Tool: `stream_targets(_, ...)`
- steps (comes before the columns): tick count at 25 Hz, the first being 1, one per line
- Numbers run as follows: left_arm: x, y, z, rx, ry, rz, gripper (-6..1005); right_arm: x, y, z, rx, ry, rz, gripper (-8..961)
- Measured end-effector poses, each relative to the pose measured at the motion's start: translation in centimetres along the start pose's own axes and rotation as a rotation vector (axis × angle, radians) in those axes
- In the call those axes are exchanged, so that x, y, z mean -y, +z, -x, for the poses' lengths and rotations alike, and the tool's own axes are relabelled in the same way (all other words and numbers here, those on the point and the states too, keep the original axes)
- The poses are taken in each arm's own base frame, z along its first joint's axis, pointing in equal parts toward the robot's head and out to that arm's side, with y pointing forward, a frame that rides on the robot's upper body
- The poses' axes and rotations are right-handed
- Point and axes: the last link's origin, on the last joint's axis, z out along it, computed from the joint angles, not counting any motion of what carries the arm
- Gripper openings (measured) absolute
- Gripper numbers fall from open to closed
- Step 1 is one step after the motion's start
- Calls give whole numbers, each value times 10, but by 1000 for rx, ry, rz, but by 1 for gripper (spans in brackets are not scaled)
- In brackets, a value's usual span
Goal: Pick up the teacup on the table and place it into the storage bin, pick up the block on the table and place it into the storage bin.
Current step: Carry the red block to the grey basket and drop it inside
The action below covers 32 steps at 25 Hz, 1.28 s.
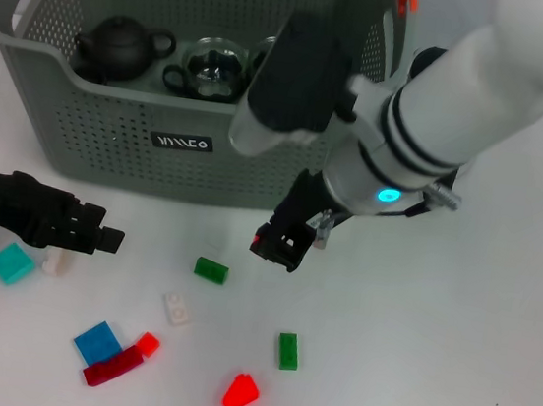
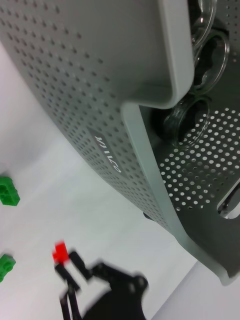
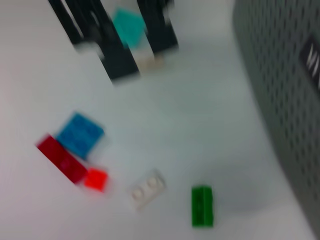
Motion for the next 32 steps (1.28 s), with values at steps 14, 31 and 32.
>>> stream_targets(14,0,2,-5,0,13,-2,567,-1,-114,43,286,26,51,139)
stream_targets(31,0,6,-4,-6,9,-4,567,74,-66,58,266,42,-334,158)
stream_targets(32,1,7,-4,-7,8,-5,567,78,-63,60,269,48,-343,159)
